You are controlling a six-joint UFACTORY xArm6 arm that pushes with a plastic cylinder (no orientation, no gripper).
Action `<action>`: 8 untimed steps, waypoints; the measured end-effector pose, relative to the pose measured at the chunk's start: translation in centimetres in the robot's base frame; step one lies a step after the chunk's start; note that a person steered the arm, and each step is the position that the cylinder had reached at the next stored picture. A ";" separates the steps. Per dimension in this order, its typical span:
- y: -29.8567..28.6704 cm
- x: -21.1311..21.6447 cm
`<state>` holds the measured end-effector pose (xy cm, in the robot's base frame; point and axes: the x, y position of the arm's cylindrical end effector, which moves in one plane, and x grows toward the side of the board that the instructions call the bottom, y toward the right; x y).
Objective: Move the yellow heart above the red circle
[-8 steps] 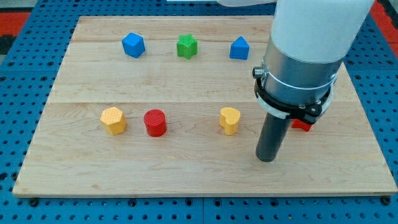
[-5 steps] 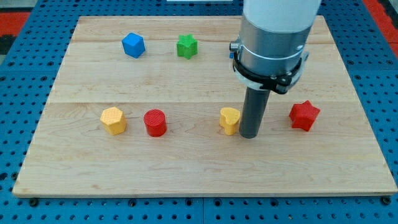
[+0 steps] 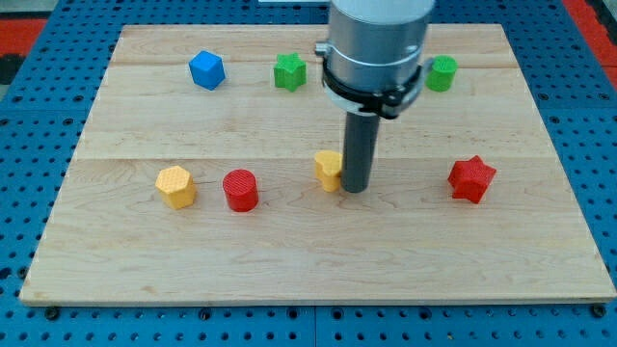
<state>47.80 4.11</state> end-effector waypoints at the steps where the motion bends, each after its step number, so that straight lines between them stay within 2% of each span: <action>1: -0.7 -1.5; 2: -1.0 -3.1; 4: -1.4 -3.6; 6: -7.5 -4.4; 8: -11.2 -4.7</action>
